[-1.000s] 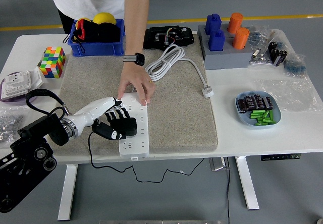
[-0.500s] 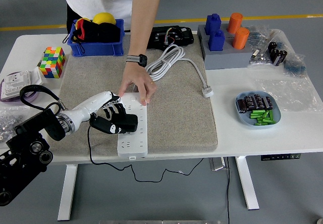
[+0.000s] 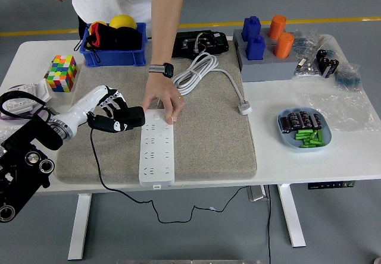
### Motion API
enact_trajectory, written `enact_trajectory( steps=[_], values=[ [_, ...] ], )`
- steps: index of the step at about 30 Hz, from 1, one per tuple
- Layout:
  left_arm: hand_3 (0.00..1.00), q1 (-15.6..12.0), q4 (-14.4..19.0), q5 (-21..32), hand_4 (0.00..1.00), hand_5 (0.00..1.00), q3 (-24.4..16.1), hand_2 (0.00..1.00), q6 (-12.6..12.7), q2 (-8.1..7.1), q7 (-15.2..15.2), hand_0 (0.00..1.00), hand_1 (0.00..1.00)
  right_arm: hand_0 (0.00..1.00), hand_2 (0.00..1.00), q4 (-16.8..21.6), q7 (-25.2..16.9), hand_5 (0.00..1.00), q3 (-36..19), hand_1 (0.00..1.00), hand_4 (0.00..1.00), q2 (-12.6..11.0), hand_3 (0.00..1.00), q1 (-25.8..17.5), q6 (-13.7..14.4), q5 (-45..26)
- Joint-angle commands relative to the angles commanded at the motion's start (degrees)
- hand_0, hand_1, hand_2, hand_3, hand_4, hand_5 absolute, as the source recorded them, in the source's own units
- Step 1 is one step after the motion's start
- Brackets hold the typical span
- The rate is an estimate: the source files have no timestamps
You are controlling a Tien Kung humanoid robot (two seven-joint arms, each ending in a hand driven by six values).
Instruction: Pull the plug out,throw it away,press the button
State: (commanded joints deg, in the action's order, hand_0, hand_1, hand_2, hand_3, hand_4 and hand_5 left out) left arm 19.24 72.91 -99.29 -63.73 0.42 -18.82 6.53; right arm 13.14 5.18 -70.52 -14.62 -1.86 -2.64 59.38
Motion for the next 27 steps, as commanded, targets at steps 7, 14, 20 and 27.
enact_trajectory(
  steps=[7,14,20,27],
  values=[
    [0.527,0.25,-4.76,-0.99,0.731,0.002,0.09,0.372,2.14,0.93,0.23,0.505,0.429,0.729,0.662,-0.06,-0.02,0.599,-0.25,0.68,0.744,0.15,0.634,-0.08,0.04,-0.01],
    [0.569,0.38,-6.05,-0.88,0.776,0.002,0.38,0.489,1.88,1.14,1.78,0.553,0.531,0.728,0.662,-0.07,0.01,0.598,-0.58,0.68,0.744,0.42,0.634,-0.09,0.0,0.02],
    [0.77,0.42,-6.17,-0.07,0.831,0.002,0.26,0.688,2.1,1.21,1.63,0.696,0.719,0.728,0.662,0.0,0.0,0.599,-0.62,0.68,0.744,0.44,0.634,0.0,-0.01,0.07],
    [0.868,0.33,-6.0,0.11,0.888,0.073,0.0,0.78,1.89,1.12,1.59,0.739,0.782,0.728,0.662,-0.03,0.01,0.6,-1.08,0.679,0.744,0.49,0.634,-0.13,0.0,0.48]
  ],
)
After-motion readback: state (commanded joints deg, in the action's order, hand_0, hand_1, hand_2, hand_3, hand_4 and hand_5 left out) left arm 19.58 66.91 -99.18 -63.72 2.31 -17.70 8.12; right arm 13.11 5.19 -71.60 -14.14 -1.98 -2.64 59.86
